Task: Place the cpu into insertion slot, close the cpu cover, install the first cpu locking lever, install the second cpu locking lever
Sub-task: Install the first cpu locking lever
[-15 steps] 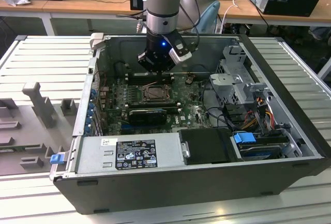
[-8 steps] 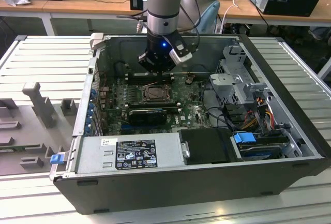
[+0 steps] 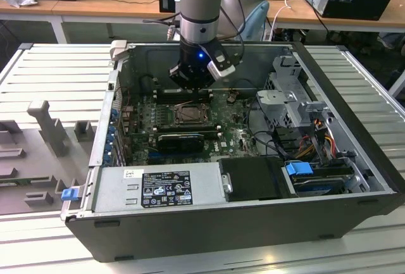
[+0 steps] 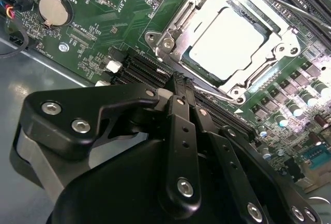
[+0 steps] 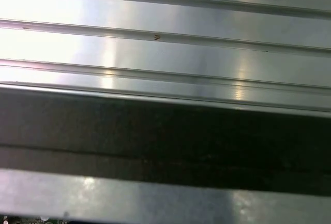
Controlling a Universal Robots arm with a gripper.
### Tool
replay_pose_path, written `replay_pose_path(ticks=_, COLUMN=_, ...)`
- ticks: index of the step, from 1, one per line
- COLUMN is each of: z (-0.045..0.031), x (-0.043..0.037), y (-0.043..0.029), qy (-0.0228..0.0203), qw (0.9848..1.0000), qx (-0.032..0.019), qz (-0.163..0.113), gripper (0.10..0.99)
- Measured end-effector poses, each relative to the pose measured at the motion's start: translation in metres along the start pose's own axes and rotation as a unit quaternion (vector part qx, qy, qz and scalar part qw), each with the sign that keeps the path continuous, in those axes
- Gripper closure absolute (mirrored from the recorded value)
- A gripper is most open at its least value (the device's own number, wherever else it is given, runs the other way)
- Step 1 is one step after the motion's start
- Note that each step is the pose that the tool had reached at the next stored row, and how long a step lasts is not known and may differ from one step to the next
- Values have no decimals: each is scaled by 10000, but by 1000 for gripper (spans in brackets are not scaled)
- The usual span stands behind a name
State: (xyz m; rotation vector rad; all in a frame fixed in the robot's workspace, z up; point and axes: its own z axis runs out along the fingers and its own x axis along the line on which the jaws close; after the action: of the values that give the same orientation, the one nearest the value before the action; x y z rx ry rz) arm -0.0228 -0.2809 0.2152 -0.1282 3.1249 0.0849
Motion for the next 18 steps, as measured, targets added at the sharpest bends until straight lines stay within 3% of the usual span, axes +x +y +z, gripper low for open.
replay_pose_path(ticks=14, z=66, x=-1, y=-4, qy=1, qw=10000, qx=22, qz=-2, gripper=980)
replay_pose_path(ticks=18, z=92, x=-12, y=-6, qy=7, qw=10000, qx=86, qz=-2, gripper=980)
